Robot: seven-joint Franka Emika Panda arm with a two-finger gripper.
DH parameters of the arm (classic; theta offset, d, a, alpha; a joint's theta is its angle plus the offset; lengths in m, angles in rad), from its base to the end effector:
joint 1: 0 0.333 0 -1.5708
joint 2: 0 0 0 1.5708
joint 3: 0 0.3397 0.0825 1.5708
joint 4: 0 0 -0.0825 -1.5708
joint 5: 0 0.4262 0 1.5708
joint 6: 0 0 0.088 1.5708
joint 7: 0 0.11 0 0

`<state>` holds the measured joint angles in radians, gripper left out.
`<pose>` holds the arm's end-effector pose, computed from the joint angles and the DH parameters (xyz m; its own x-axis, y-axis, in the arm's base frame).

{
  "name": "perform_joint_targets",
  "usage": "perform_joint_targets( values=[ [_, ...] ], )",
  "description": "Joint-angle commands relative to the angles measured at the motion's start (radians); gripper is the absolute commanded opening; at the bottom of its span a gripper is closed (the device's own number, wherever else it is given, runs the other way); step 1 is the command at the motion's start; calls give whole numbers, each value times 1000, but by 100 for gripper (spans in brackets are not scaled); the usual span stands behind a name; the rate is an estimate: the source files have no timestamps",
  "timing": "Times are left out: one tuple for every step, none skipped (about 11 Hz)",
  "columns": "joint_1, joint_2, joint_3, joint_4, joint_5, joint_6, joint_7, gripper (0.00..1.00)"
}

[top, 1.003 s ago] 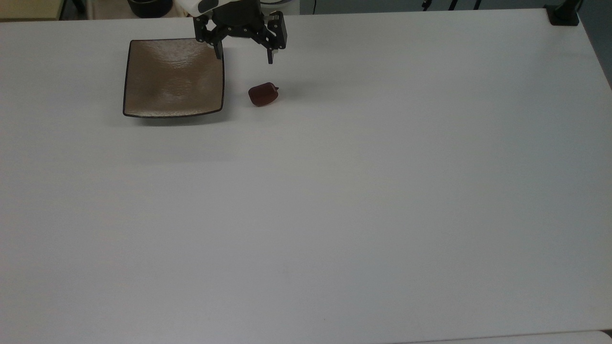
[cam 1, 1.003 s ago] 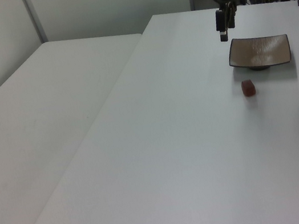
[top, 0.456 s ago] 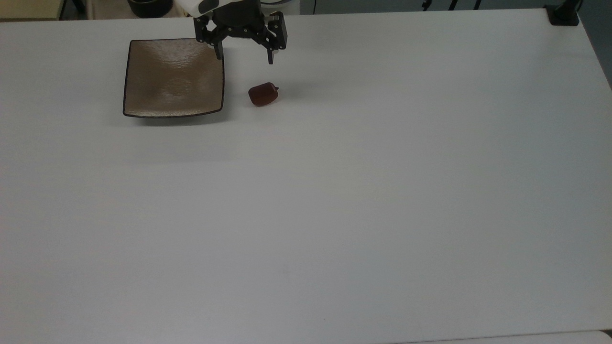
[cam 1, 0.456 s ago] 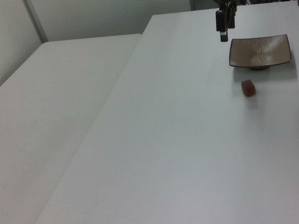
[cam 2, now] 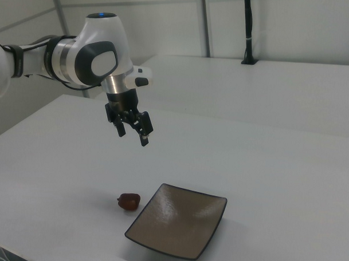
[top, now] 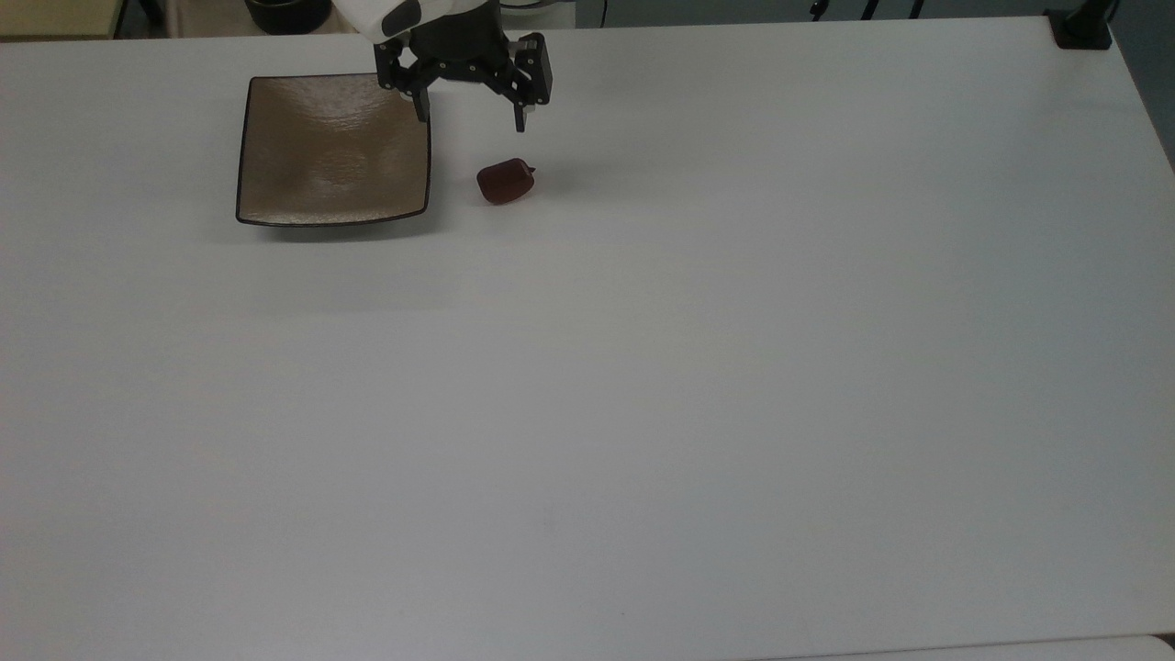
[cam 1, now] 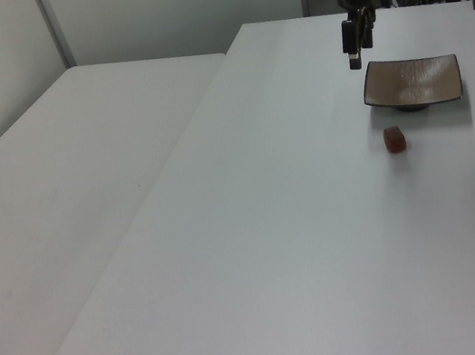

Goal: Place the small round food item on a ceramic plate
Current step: 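Lower the gripper onto the reddish-brown food item and close on it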

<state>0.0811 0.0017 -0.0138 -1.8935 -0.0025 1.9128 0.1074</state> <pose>0.6019 0.0404 0.5065 0.9991 -0.0393 0.0178 -0.0393 -0.9992 0.0005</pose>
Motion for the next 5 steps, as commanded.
perform_joint_targets(
  values=[
    [3,3,9,-30,1,75,87,100],
    [5,17,11,-36,1,77,104,100],
    [5,26,11,-39,3,86,129,100],
    [5,29,11,-61,12,97,197,100],
    [3,27,12,-71,13,97,291,100]
  ],
)
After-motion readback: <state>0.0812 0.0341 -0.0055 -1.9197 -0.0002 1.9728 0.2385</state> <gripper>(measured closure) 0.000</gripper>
